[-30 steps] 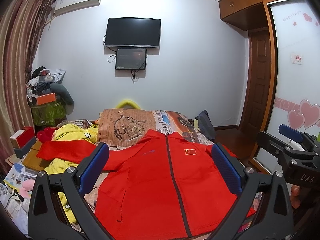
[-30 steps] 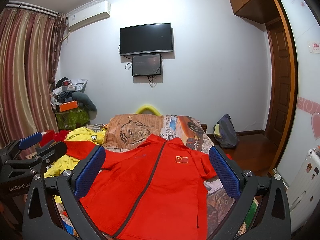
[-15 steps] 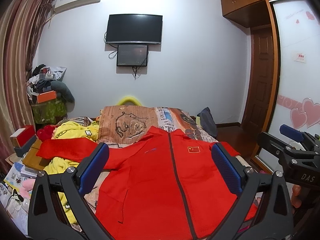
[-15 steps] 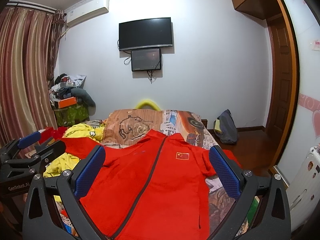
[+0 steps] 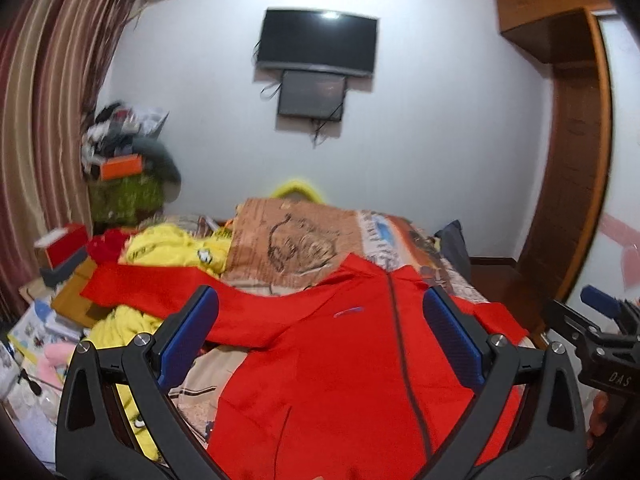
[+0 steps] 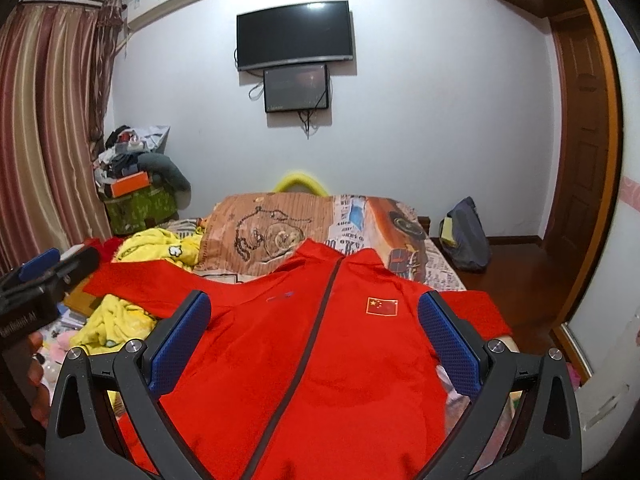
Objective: Fold large clothes
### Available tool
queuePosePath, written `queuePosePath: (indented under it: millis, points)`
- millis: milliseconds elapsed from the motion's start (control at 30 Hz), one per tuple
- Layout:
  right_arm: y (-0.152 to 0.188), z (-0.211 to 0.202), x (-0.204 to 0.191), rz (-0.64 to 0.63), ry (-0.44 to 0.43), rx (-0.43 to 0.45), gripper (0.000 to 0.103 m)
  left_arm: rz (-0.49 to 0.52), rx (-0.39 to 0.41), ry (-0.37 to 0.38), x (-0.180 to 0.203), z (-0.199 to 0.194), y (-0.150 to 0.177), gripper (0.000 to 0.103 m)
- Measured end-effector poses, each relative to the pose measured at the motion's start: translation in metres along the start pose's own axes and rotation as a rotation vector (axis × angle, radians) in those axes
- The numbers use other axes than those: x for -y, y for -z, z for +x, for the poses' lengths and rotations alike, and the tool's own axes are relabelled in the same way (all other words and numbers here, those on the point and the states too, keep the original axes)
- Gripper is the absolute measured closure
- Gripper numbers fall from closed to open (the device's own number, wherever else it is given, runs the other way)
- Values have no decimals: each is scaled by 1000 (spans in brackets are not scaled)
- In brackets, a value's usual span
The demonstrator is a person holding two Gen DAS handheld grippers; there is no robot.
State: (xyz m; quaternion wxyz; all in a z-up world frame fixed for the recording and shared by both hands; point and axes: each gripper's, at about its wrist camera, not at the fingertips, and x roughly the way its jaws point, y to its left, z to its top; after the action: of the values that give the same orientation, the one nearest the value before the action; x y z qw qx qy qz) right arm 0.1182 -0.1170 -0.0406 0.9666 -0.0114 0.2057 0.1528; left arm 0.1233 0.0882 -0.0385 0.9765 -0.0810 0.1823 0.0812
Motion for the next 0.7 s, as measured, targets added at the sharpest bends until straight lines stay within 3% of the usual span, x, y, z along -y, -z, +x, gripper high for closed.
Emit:
queuePosePath:
  millis: [333,700]
  points:
    - [-10,89,9,-32,0,-110,0,-105,-186,-127,-100,131,6,0]
    - [19,181,34,-43,-15,-410,0,-262,-438,-187,-231,237,51,0]
